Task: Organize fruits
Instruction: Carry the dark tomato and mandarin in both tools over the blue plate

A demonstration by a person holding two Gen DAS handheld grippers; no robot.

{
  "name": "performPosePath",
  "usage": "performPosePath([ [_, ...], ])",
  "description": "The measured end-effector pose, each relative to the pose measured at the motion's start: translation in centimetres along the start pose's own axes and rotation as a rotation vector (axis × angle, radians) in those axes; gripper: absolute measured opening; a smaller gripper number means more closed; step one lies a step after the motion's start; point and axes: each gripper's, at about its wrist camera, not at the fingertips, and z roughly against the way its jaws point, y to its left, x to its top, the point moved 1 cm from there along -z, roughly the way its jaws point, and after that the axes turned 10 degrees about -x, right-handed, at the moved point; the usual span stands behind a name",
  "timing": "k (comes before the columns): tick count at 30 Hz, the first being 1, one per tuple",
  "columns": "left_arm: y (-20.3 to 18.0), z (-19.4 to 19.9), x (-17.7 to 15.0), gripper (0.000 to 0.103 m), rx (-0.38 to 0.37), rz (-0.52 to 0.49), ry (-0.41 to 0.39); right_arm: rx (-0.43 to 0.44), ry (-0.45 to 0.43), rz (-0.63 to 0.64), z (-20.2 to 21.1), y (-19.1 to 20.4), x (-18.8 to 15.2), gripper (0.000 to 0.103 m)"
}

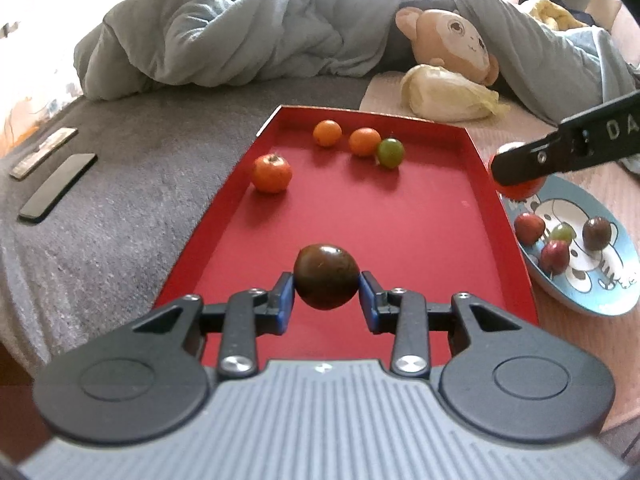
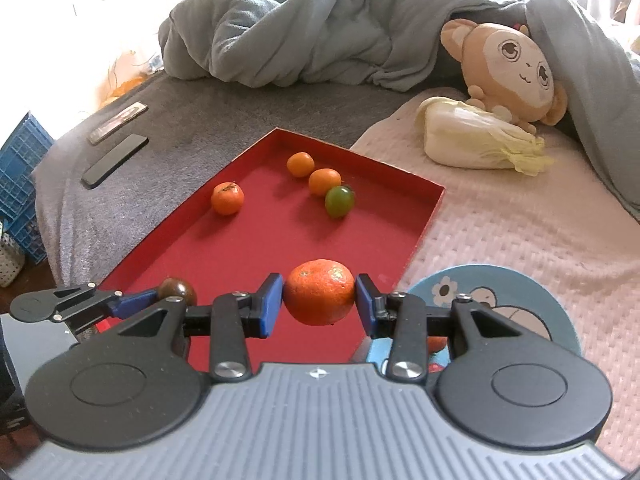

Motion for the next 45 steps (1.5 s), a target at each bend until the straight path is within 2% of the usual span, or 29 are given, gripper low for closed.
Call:
performPosePath([
  [9, -1.6, -0.2, 0.2, 0.038, -0.001, -0.002, 0.007, 0.022, -0.012, -0.007, 1.0, -1.5, -0.2, 0.046],
  [25, -6.5, -0.8, 0.4, 0.038, -0.041, -0.092, 0.026, 0.022, -0.025, -0.040, 2.6, -4.5, -1.0, 0.046],
  [45, -7.9, -1.1, 0.4, 0.038, -0.075, -0.102, 0.030, 0.005, -0.027, -0.076, 3.0, -7.0, -1.5, 0.046],
])
